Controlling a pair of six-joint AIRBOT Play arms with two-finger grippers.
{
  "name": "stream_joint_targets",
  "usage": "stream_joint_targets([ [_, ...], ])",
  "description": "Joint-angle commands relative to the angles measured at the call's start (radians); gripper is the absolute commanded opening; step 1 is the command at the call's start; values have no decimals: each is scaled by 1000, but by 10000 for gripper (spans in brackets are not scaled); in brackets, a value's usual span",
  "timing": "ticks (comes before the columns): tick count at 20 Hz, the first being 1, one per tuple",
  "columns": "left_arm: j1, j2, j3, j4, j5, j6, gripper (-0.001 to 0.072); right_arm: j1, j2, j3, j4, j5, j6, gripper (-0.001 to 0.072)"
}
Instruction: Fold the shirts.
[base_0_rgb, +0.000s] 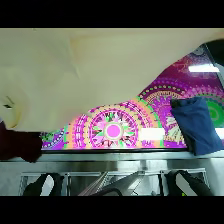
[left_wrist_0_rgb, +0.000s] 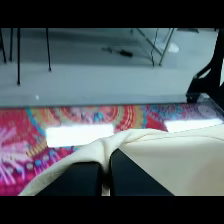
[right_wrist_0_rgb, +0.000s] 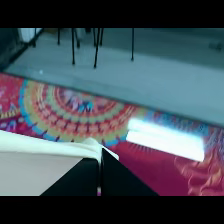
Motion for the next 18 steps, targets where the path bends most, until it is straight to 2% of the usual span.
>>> stream_joint_targets([
  [1,-38,-58,244,-16,-22,-2,13,-3,-3,206,95,4,-100,15],
  [3,-92,-93,225,10,-35,-2,13,-3,-33,207,134,17,-116,15],
  [6,-161,-140,33,10,-74,22,14,-3,-163,191,198,114,-108,15],
  [8,-195,-220,-87,10,-96,42,14,0,-274,139,270,164,-109,15],
  [11,-231,-392,-206,11,-63,106,14,68,-453,6,269,181,-115,15],
  [15,-273,-712,-272,11,81,207,13,147,-739,-168,257,38,-151,15],
  [18,-283,-1004,-131,2,77,209,14,147,-948,-167,264,-99,-134,15],
])
